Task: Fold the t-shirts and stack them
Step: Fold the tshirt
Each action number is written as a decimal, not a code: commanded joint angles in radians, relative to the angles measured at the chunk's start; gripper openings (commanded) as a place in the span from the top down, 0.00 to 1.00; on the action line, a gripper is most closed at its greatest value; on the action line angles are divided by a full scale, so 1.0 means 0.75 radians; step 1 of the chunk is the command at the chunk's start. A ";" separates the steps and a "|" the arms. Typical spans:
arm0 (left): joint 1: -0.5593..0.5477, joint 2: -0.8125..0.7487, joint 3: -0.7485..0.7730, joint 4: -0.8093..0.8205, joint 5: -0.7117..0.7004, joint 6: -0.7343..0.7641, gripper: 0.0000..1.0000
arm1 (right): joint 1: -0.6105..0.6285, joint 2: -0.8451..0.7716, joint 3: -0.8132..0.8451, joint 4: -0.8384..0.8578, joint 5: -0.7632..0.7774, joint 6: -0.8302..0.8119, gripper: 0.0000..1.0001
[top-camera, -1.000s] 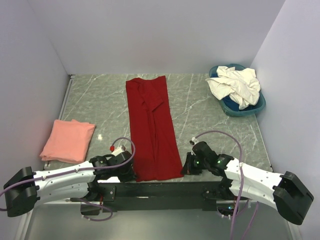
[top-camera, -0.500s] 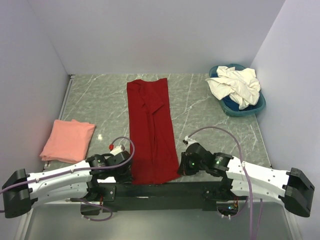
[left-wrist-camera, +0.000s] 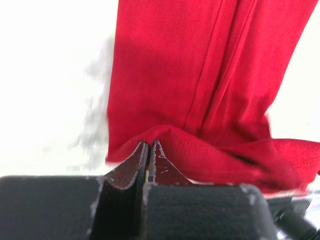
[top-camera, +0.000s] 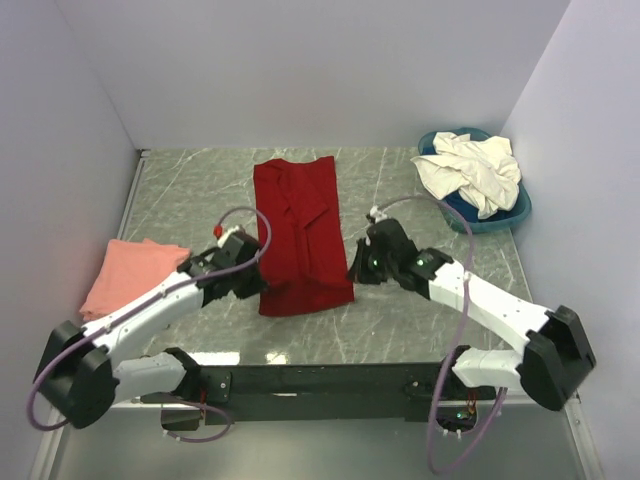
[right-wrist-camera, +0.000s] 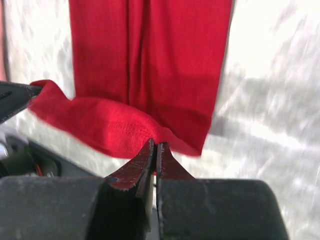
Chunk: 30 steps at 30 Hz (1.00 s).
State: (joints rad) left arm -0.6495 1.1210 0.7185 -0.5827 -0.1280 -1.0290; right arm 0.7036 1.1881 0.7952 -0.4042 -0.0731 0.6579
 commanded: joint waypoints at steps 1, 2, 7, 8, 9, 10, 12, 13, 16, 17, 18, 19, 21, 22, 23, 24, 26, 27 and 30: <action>0.115 0.094 0.128 0.143 0.013 0.161 1.00 | -0.083 0.154 0.169 0.087 -0.029 -0.073 1.00; 0.140 0.145 0.169 0.163 0.015 0.165 1.00 | -0.126 0.195 0.230 0.099 -0.046 -0.075 1.00; 0.277 0.380 0.316 0.296 0.044 0.159 1.00 | -0.210 0.458 0.408 0.126 -0.083 -0.092 1.00; 0.293 0.419 0.343 0.302 0.050 0.159 1.00 | -0.226 0.494 0.469 0.126 -0.081 -0.096 1.00; 0.322 0.456 0.369 0.304 0.056 0.155 1.00 | -0.239 0.530 0.504 0.122 -0.083 -0.102 1.00; 0.332 0.521 0.414 0.309 0.054 0.155 1.00 | -0.251 0.604 0.537 0.114 -0.087 -0.104 1.00; 0.363 0.579 0.459 0.315 0.050 0.159 1.00 | -0.288 0.672 0.619 0.107 -0.107 -0.108 1.00; 0.375 0.610 0.482 0.313 0.050 0.165 1.00 | -0.298 0.727 0.639 0.105 -0.119 -0.110 1.00; 0.408 0.718 0.576 0.288 0.066 0.184 1.00 | -0.318 0.808 0.727 0.097 -0.130 -0.124 1.00; 0.414 0.731 0.590 0.282 0.070 0.184 1.00 | -0.320 0.821 0.742 0.091 -0.134 -0.129 1.00; 0.428 0.743 0.600 0.286 0.074 0.188 1.00 | -0.325 0.833 0.754 0.085 -0.144 -0.129 1.00; 0.434 0.755 0.617 0.290 0.083 0.188 1.00 | -0.335 0.852 0.768 0.087 -0.150 -0.127 1.00; 0.453 0.774 0.643 0.284 0.093 0.198 1.00 | -0.345 0.866 0.783 0.085 -0.160 -0.120 1.00; 0.457 0.794 0.680 0.278 0.089 0.200 1.00 | -0.353 0.876 0.795 0.089 -0.168 -0.120 1.00; 0.461 0.804 0.694 0.270 0.089 0.204 1.00 | -0.359 0.882 0.803 0.087 -0.168 -0.124 1.00; 0.467 0.814 0.709 0.260 0.089 0.206 1.00 | -0.361 0.889 0.813 0.087 -0.171 -0.124 1.00; 0.479 0.849 0.748 0.255 0.103 0.212 1.00 | -0.378 0.923 0.860 0.067 -0.173 -0.133 1.00; 0.483 0.863 0.762 0.253 0.111 0.216 1.00 | -0.384 0.960 0.881 0.056 -0.175 -0.135 1.00; 0.494 0.923 0.823 0.235 0.138 0.241 1.00 | -0.412 1.025 0.958 0.026 -0.197 -0.145 1.00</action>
State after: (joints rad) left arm -0.2905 1.7832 1.2766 -0.3981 -0.0505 -0.8871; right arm 0.4221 1.9060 1.4471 -0.3702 -0.2050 0.5739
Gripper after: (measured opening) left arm 0.024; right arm 0.041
